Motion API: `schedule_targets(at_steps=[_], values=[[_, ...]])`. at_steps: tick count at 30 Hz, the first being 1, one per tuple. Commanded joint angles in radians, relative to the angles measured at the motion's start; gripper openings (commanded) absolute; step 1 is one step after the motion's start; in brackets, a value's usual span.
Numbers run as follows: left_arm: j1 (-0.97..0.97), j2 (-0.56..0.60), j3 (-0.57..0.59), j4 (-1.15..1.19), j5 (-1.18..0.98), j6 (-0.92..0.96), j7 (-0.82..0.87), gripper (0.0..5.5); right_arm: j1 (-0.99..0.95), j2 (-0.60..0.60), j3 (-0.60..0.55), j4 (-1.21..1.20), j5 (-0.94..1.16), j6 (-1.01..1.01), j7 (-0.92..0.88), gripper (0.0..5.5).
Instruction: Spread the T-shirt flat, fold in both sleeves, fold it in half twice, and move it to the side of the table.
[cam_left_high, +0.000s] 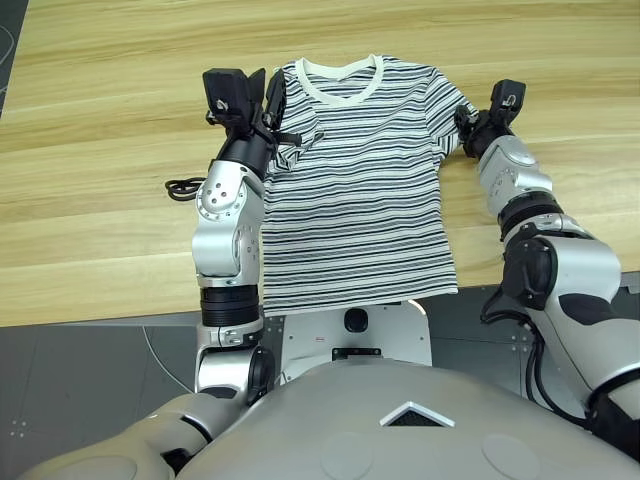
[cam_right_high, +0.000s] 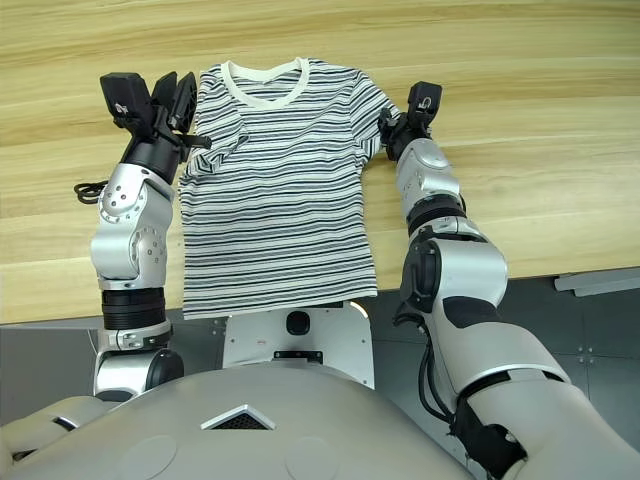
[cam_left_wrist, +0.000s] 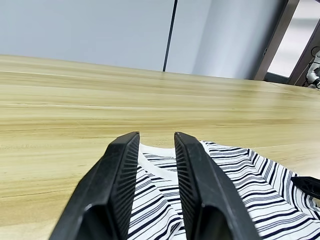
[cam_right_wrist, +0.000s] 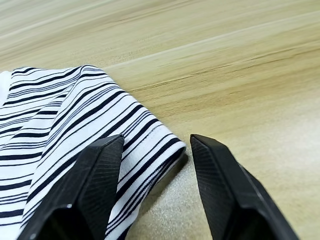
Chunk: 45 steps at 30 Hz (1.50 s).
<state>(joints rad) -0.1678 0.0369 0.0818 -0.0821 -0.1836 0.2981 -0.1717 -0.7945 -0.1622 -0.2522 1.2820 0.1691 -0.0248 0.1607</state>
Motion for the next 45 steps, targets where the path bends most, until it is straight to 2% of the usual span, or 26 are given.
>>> schedule_targets(at_steps=[1, 6, 12, 17, 21, 32, 42, 45], values=[[0.001, -0.002, 0.001, 0.000, -0.006, 0.000, 0.012, 1.35, -0.018, 0.007, -0.003, 0.010, -0.007, 0.030, 0.008, 2.26], [0.000, -0.006, 0.003, 0.001, -0.008, -0.001, 0.016, 1.35, -0.018, 0.011, -0.018, 0.011, -0.002, 0.033, 0.009, 1.17], [0.002, -0.013, 0.001, 0.000, -0.007, -0.001, 0.018, 1.35, -0.016, 0.012, -0.020, 0.009, -0.009, 0.014, 0.009, 0.12], [0.002, -0.020, 0.002, 0.010, -0.006, -0.007, 0.021, 1.35, -0.026, 0.030, 0.010, -0.027, -0.035, -0.064, 0.023, 0.12], [0.003, -0.031, 0.007, 0.010, -0.009, -0.015, 0.027, 1.35, -0.037, 0.091, 0.040, -0.101, -0.037, -0.118, 0.073, 0.12], [0.009, -0.042, 0.016, -0.008, -0.015, -0.017, 0.055, 1.35, 0.004, 0.200, 0.143, -0.205, -0.063, -0.029, 0.178, 0.12], [0.015, -0.047, 0.016, -0.009, -0.018, -0.021, 0.061, 1.35, 0.120, 0.212, 0.295, -0.254, -0.148, 0.058, 0.312, 0.12], [0.015, -0.046, 0.018, -0.008, -0.018, -0.022, 0.062, 1.35, 0.146, 0.218, 0.278, -0.307, -0.110, 0.015, 0.343, 0.12]])
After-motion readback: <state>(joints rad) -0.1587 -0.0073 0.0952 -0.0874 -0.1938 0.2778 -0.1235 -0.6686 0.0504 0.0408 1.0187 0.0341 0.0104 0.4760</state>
